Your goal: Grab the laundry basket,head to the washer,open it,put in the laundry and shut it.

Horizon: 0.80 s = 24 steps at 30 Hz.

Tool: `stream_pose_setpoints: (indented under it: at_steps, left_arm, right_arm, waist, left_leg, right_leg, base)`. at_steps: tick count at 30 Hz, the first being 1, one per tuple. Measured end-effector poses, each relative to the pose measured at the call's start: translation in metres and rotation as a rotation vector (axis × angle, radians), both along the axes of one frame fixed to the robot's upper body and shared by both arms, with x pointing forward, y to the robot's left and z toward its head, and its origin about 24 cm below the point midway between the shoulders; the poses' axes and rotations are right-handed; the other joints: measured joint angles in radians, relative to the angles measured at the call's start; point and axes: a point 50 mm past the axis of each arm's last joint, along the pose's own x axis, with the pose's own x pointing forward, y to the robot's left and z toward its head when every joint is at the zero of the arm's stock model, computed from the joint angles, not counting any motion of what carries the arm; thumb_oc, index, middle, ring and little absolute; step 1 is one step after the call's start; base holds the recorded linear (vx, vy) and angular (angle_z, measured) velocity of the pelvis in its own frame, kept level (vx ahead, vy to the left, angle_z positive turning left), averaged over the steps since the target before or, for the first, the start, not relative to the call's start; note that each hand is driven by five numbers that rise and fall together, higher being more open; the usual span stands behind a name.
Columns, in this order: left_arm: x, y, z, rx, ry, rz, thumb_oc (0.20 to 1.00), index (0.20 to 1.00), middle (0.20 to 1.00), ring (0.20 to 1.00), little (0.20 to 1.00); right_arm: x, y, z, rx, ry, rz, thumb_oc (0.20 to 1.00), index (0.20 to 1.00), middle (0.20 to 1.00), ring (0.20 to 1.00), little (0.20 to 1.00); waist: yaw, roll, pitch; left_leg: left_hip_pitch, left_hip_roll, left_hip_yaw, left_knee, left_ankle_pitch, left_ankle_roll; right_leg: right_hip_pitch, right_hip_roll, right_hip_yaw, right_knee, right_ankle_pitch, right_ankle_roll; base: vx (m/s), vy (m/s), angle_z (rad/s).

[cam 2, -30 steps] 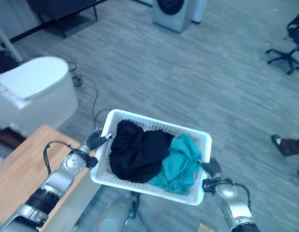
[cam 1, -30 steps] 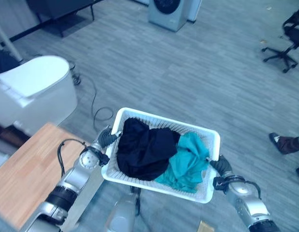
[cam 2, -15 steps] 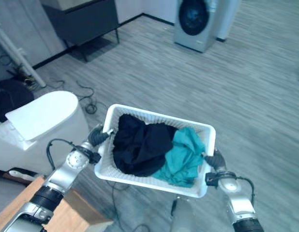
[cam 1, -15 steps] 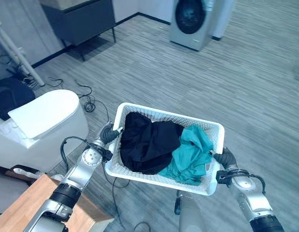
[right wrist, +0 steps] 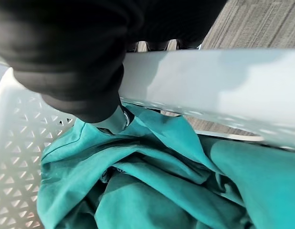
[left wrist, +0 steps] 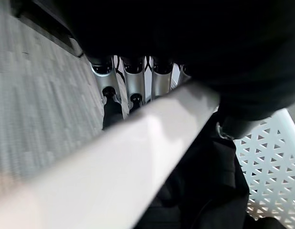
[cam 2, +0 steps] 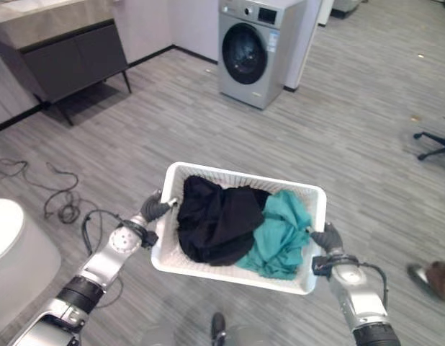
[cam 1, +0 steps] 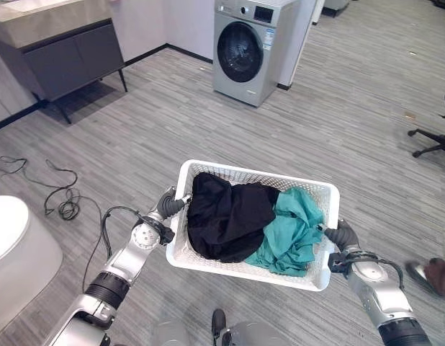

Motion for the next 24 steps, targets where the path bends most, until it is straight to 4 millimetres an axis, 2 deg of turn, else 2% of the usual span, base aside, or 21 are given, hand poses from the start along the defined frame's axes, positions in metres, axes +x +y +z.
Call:
stream_pose_setpoints:
  at_steps: [1, 3, 4, 5, 6, 7, 9, 10, 12, 13, 14, 16, 17, 18, 19, 20, 21, 22, 23, 24]
  left_arm:
    - [-0.001, 0.001, -0.001, 0.002, 0.008, 0.005, 0.2, 0.2, 0.2, 0.2, 0.2]
    - [0.0, 0.001, -0.001, 0.006, 0.007, 0.007, 0.2, 0.2, 0.2, 0.2, 0.2]
    - [0.001, 0.002, 0.0, 0.007, 0.004, 0.011, 0.2, 0.2, 0.2, 0.2, 0.2]
    - [0.002, 0.003, 0.0, 0.015, 0.006, 0.015, 0.2, 0.2, 0.2, 0.2, 0.2]
    - [0.003, 0.004, -0.001, 0.022, 0.011, 0.015, 0.2, 0.2, 0.2, 0.2, 0.2]
    - [0.003, 0.004, -0.002, 0.02, 0.014, 0.021, 0.2, 0.2, 0.2, 0.2, 0.2]
    - [0.003, 0.006, -0.003, 0.026, 0.018, 0.029, 0.2, 0.2, 0.2, 0.2, 0.2]
    - [0.004, 0.011, -0.004, 0.039, 0.025, 0.046, 0.2, 0.2, 0.2, 0.2, 0.2]
    - [0.004, 0.014, -0.006, 0.047, 0.034, 0.061, 0.2, 0.2, 0.2, 0.2, 0.2]
    - [0.004, 0.015, -0.005, 0.051, 0.033, 0.061, 0.2, 0.2, 0.2, 0.2, 0.2]
    - [0.004, 0.015, -0.005, 0.052, 0.032, 0.059, 0.2, 0.2, 0.2, 0.2, 0.2]
    - [0.004, 0.016, -0.005, 0.054, 0.031, 0.06, 0.2, 0.2, 0.2, 0.2, 0.2]
    - [0.005, 0.018, -0.002, 0.062, 0.023, 0.061, 0.2, 0.2, 0.2, 0.2, 0.2]
    - [0.005, 0.018, -0.002, 0.062, 0.023, 0.062, 0.2, 0.2, 0.2, 0.2, 0.2]
    - [0.003, 0.019, -0.003, 0.064, 0.027, 0.062, 0.2, 0.2, 0.2, 0.2, 0.2]
    - [0.003, 0.019, -0.003, 0.067, 0.027, 0.061, 0.2, 0.2, 0.2, 0.2, 0.2]
    - [0.007, 0.017, 0.005, 0.064, -0.001, 0.055, 0.2, 0.2, 0.2, 0.2, 0.2]
    - [0.011, 0.015, 0.012, 0.062, -0.024, 0.049, 0.2, 0.2, 0.2, 0.2, 0.2]
    - [0.015, 0.012, 0.017, 0.055, -0.04, 0.043, 0.2, 0.2, 0.2, 0.2, 0.2]
    - [0.017, 0.01, 0.02, 0.052, -0.053, 0.041, 0.2, 0.2, 0.2, 0.2, 0.2]
  right_arm:
    - [0.0, 0.0, 0.002, 0.005, -0.008, -0.003, 0.2, 0.2, 0.2, 0.2, 0.2]
    - [0.002, 0.001, 0.003, 0.003, -0.013, 0.001, 0.2, 0.2, 0.2, 0.2, 0.2]
    - [0.002, 0.002, 0.001, 0.005, -0.007, 0.003, 0.2, 0.2, 0.2, 0.2, 0.2]
    - [0.002, 0.005, 0.0, 0.005, -0.001, 0.011, 0.2, 0.2, 0.2, 0.2, 0.2]
    - [0.003, 0.005, -0.001, 0.004, 0.002, 0.007, 0.2, 0.2, 0.2, 0.2, 0.2]
    - [0.006, 0.005, -0.001, 0.003, 0.004, 0.005, 0.2, 0.2, 0.2, 0.2, 0.2]
    - [0.007, 0.007, -0.002, 0.003, 0.007, 0.015, 0.2, 0.2, 0.2, 0.2, 0.2]
    - [0.012, 0.013, -0.007, 0.008, 0.024, 0.025, 0.2, 0.2, 0.2, 0.2, 0.2]
    - [0.016, 0.016, -0.007, 0.002, 0.031, 0.036, 0.2, 0.2, 0.2, 0.2, 0.2]
    - [0.015, 0.016, -0.008, 0.002, 0.032, 0.038, 0.2, 0.2, 0.2, 0.2, 0.2]
    - [0.015, 0.016, -0.008, 0.002, 0.031, 0.037, 0.2, 0.2, 0.2, 0.2, 0.2]
    - [0.016, 0.016, -0.006, 0.0, 0.026, 0.04, 0.2, 0.2, 0.2, 0.2, 0.2]
    - [0.017, 0.018, -0.005, 0.003, 0.018, 0.043, 0.2, 0.2, 0.2, 0.2, 0.2]
    - [0.016, 0.018, -0.005, 0.005, 0.018, 0.043, 0.2, 0.2, 0.2, 0.2, 0.2]
    - [0.015, 0.018, -0.006, 0.008, 0.02, 0.042, 0.2, 0.2, 0.2, 0.2, 0.2]
    - [0.012, 0.019, -0.008, 0.008, 0.024, 0.044, 0.2, 0.2, 0.2, 0.2, 0.2]
    - [0.012, 0.02, -0.005, -0.002, 0.01, 0.049, 0.2, 0.2, 0.2, 0.2, 0.2]
    - [0.012, 0.02, -0.003, 0.008, -0.001, 0.038, 0.2, 0.2, 0.2, 0.2, 0.2]
    - [0.012, 0.018, -0.003, 0.012, -0.004, 0.029, 0.2, 0.2, 0.2, 0.2, 0.2]
    - [0.013, 0.017, -0.001, 0.011, -0.012, 0.023, 0.2, 0.2, 0.2, 0.2, 0.2]
  waist:
    - [0.007, 0.004, 0.007]
    - [0.025, 0.023, 0.011]
    - [0.031, 0.024, 0.013]
    - [0.054, 0.031, 0.016]
    - [0.068, 0.038, 0.015]
    - [0.105, 0.049, 0.021]
    - [0.118, 0.063, 0.025]
    - [0.129, 0.063, 0.026]
    - [0.14, 0.065, 0.032]
    - [0.137, 0.058, 0.034]
    - [0.138, 0.058, 0.033]
    - [0.138, 0.053, 0.023]
    - [0.136, 0.05, 0.018]
    - [0.133, 0.032, 0.017]
    - [0.145, 0.027, 0.013]
    - [0.155, 0.013, 0.0]
    - [0.136, 0.008, -0.011]
    - [0.13, 0.007, -0.012]
    - [0.126, 0.004, -0.011]
    - [0.123, 0.0, -0.01]
  left_leg:
    - [0.006, -0.033, 0.024, -0.21, -0.031, -0.032]
    - [0.008, -0.064, 0.058, -0.442, -0.022, -0.042]
    - [0.019, -0.096, 0.079, -0.578, -0.015, -0.051]
    - [0.053, -0.149, 0.052, -0.798, 0.007, -0.062]
    - [0.048, -0.174, 0.03, -0.86, 0.021, -0.061]
    - [0.056, -0.204, -0.035, -0.964, 0.039, -0.053]
    - [0.022, -0.224, -0.045, -0.971, 0.061, -0.049]
    - [0.01, -0.238, -0.101, -0.979, 0.066, -0.051]
    - [0.005, -0.241, -0.103, -0.944, 0.068, -0.048]
    - [0.01, -0.251, -0.067, -0.921, 0.087, -0.018]
    - [0.028, -0.258, -0.046, -0.918, 0.097, -0.001]
    - [0.087, -0.253, 0.015, -0.915, 0.082, 0.062]
    - [0.125, -0.25, 0.022, -0.942, 0.153, 0.123]
    - [0.155, -0.261, 0.032, -0.929, 0.176, 0.137]
    - [0.18, -0.264, 0.04, -0.928, 0.186, 0.15]
    - [0.208, -0.285, 0.043, -0.935, 0.171, 0.16]
    - [0.228, -0.31, 0.056, -0.924, 0.135, 0.164]
    - [0.241, -0.318, 0.049, -0.922, 0.121, 0.158]
    - [0.259, -0.325, 0.046, -0.918, 0.1, 0.166]
    - [0.274, -0.335, 0.045, -0.9, 0.068, 0.165]
  right_leg:
    - [0.035, -0.006, 0.006, -0.03, 0.005, 0.017]
    - [0.071, -0.002, 0.003, -0.049, -0.008, 0.039]
    - [0.099, 0.0, 0.011, -0.073, -0.024, 0.066]
    - [0.126, 0.011, 0.031, -0.091, -0.036, 0.095]
    - [0.157, 0.015, 0.042, -0.127, -0.042, 0.119]
    - [0.173, 0.03, 0.063, -0.128, -0.027, 0.094]
    - [0.214, 0.054, 0.078, -0.14, -0.052, 0.098]
    - [0.251, 0.069, 0.118, -0.136, -0.098, 0.088]
    - [0.285, 0.079, 0.132, -0.119, -0.106, 0.066]
    - [0.318, 0.072, 0.134, -0.117, -0.128, 0.102]
    - [0.335, 0.073, 0.13, -0.11, -0.133, 0.111]
    - [0.377, 0.065, 0.151, -0.106, -0.157, 0.151]
    - [0.38, 0.065, 0.143, -0.069, -0.194, 0.2]
    - [0.371, 0.043, 0.145, 0.024, -0.22, 0.237]
    - [0.346, 0.022, 0.133, 0.115, -0.253, 0.263]
    - [0.327, -0.024, 0.1, 0.165, -0.293, 0.262]
    - [0.286, -0.062, 0.088, 0.259, -0.261, 0.301]
    - [0.21, -0.078, 0.053, 0.42, -0.238, 0.332]
    - [0.166, -0.094, 0.037, 0.526, -0.212, 0.343]
    - [0.122, -0.113, 0.033, 0.655, -0.164, 0.381]
  base:
    - [0.27, 0.012, -0.13]
    - [0.25, 0.023, -0.12]
    - [0.35, -0.003, -0.08]
    - [0.25, -0.012, -0.13]
    - [0.39, -0.023, -0.58]
    - [0.38, -0.02, -0.56]
    - [0.5, -0.002, -0.42]
    - [0.38, 0.043, -0.43]
    - [0.35, 0.077, -0.49]
    - [0.42, 0.135, -0.31]
    - [0.43, 0.135, -0.31]
    - [0.41, 0.128, -0.39]
    - [0.51, 0.158, -0.44]
    - [0.5, 0.169, -0.51]
    - [0.38, 0.192, -0.72]
    - [0.49, 0.25, -0.61]
    - [0.46, 0.244, -0.35]
    - [0.23, 0.118, 0.0]
    - [0.2, 0.109, 0.07]
    - [0.17, 0.098, 0.11]
